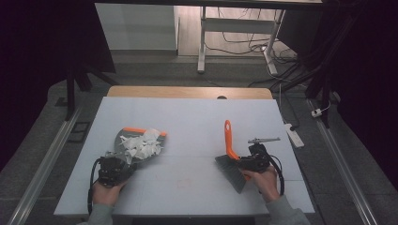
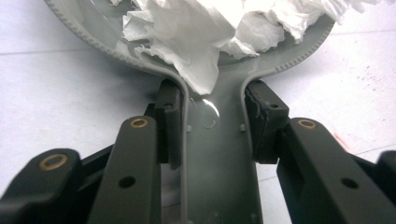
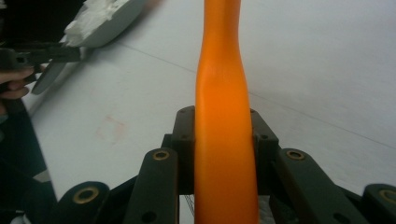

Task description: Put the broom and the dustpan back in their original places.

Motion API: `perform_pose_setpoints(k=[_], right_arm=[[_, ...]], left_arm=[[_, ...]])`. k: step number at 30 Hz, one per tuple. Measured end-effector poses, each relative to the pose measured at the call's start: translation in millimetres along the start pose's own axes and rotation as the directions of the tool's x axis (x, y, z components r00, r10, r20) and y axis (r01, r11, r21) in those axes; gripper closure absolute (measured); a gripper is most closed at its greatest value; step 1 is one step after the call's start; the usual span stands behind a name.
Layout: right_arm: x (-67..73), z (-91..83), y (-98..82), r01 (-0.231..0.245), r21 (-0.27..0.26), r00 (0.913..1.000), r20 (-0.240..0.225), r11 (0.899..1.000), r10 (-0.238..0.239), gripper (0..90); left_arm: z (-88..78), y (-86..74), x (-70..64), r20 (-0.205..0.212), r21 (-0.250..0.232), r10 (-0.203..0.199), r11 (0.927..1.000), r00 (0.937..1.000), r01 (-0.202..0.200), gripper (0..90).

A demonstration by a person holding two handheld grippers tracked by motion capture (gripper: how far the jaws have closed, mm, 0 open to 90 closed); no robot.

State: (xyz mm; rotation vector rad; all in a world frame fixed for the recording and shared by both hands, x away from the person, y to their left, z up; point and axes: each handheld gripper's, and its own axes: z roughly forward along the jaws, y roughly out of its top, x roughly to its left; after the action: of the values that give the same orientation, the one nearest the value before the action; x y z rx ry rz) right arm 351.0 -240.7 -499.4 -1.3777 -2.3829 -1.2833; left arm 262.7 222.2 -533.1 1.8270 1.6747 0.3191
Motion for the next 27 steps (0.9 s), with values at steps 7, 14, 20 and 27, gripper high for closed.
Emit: perform_pose_setpoints(k=[7,14,20,27], right_arm=[[-13.6,4.4,3.5,-0.007,0.029,0.9987,0.051,1.0,0.006,67.2],[-16.0,6.1,5.2,0.055,0.046,0.9897,0.13,0.997,-0.06,59.6],[-19.1,7.0,4.5,0.072,0.069,0.9682,0.235,0.995,-0.087,46.6],[-17.9,-4.6,2.2,0.104,0.013,0.9554,0.277,0.994,-0.104,45.3]], left_arm=[[-2.2,-0.9,-0.1,0.002,-0.03,0.019,0.9994,0.9998,-0.019,54.9],[-9.6,-3.0,-2.9,-0.027,-0.055,0.04,0.9977,0.9988,-0.041,28.6],[-28.9,-7.6,-2.0,-0.032,-0.089,0.086,0.9921,0.9958,-0.089,17.9],[-46.3,-7.4,-1.0,-0.004,-0.118,0.161,0.98,0.987,-0.16,16.6]])
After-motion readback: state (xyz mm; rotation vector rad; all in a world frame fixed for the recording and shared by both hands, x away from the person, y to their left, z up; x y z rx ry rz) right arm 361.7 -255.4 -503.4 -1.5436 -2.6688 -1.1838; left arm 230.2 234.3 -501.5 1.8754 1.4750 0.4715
